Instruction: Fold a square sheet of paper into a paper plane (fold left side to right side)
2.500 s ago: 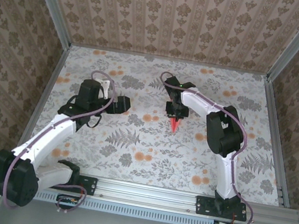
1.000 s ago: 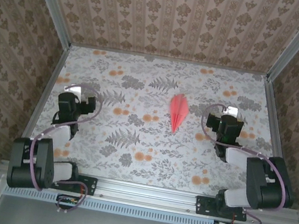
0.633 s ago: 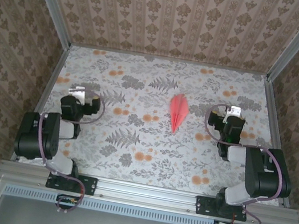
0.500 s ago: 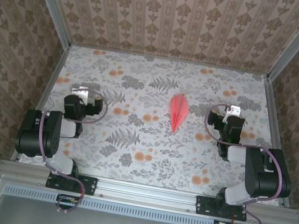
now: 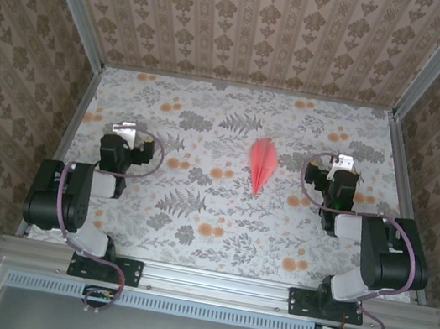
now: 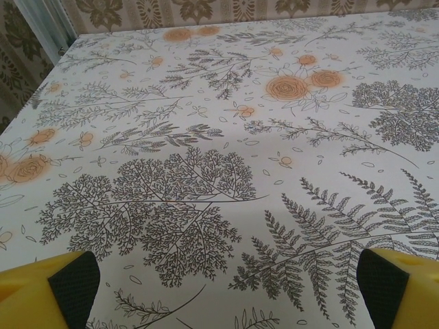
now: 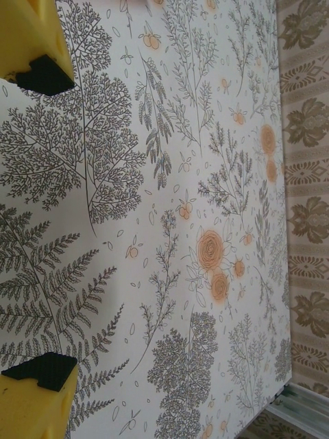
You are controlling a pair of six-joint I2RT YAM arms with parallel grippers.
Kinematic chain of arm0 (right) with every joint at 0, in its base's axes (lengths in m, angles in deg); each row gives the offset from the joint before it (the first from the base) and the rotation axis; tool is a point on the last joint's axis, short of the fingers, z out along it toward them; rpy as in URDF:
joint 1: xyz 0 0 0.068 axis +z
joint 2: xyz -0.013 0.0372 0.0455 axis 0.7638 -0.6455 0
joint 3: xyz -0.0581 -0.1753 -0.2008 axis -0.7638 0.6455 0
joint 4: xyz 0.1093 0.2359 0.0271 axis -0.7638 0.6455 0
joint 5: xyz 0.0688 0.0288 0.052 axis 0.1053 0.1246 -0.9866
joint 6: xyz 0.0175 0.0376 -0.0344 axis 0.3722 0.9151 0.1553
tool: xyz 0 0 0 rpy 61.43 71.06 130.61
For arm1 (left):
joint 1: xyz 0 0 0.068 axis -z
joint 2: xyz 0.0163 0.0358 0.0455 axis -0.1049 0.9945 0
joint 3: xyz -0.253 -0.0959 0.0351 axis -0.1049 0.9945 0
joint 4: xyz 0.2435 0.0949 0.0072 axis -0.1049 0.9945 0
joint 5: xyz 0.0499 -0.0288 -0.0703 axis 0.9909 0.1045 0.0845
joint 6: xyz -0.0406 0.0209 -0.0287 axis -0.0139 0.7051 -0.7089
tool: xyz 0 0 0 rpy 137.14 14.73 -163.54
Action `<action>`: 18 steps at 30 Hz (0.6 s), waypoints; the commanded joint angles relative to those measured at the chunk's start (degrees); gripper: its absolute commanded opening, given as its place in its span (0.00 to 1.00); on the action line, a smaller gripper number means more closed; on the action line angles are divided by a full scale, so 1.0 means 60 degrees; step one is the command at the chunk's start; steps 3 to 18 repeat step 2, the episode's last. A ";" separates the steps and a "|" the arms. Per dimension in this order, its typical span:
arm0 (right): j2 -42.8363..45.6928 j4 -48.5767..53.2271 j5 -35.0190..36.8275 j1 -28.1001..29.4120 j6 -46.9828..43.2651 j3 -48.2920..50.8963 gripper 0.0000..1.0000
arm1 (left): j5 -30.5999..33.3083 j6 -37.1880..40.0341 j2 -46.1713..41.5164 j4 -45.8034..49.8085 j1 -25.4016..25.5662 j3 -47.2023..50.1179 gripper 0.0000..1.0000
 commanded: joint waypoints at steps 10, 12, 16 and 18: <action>-0.0035 -0.0381 -0.0092 0.0048 -0.0050 0.0049 1.00 | 0.0129 0.0219 -0.0126 0.0026 0.0049 -0.0153 1.00; -0.0035 -0.0381 -0.0092 0.0048 -0.0050 0.0049 1.00 | 0.0129 0.0219 -0.0126 0.0026 0.0049 -0.0153 1.00; -0.0035 -0.0381 -0.0092 0.0048 -0.0050 0.0049 1.00 | 0.0129 0.0219 -0.0126 0.0026 0.0049 -0.0153 1.00; -0.0035 -0.0381 -0.0092 0.0048 -0.0050 0.0049 1.00 | 0.0129 0.0219 -0.0126 0.0026 0.0049 -0.0153 1.00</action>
